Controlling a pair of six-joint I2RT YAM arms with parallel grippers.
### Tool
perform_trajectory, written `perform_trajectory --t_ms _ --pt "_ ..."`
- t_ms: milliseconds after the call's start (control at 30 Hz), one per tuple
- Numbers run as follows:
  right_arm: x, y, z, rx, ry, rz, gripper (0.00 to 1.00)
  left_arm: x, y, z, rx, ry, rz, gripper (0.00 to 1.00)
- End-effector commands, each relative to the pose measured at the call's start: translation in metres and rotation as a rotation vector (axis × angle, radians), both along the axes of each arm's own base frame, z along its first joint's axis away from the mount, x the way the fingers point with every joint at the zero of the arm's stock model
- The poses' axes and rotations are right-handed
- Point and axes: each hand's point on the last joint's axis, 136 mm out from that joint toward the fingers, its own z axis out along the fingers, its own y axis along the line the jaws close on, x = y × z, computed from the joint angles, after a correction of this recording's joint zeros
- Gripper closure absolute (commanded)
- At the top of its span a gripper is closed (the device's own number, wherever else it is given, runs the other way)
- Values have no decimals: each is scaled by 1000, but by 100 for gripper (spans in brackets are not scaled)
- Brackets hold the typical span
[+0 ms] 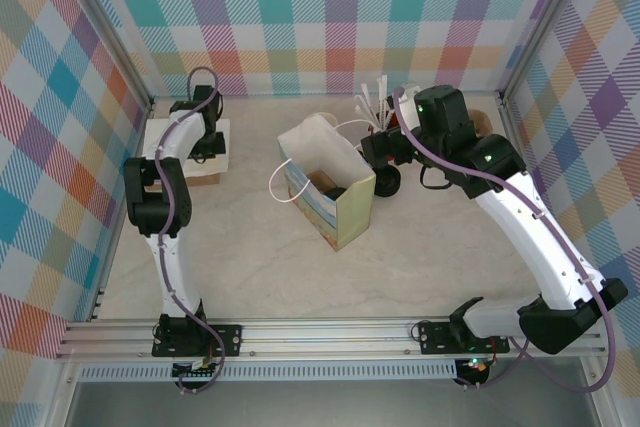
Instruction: Pack the takeout coffee
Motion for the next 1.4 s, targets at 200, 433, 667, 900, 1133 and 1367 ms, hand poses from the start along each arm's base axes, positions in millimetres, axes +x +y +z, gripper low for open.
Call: perform_trajectory --t_ms 200,433,667,900,1133,1367 --pt "2 0 9 33 -28 -5 0 -19 -8 65 -103 -145 8 100" --pt "4 4 7 32 -21 6 0 -39 -25 53 -203 -119 0 100" --pt "7 7 4 30 -12 12 0 -47 -45 37 -318 -87 -16 100" --pt "7 7 0 22 -1 10 0 -42 -35 41 -265 -92 -4 82" --pt "6 6 -4 14 10 6 0 -36 -25 58 -208 -129 0 52" --pt "7 5 -7 4 16 1 0 -32 -1 65 -150 -149 60 31"
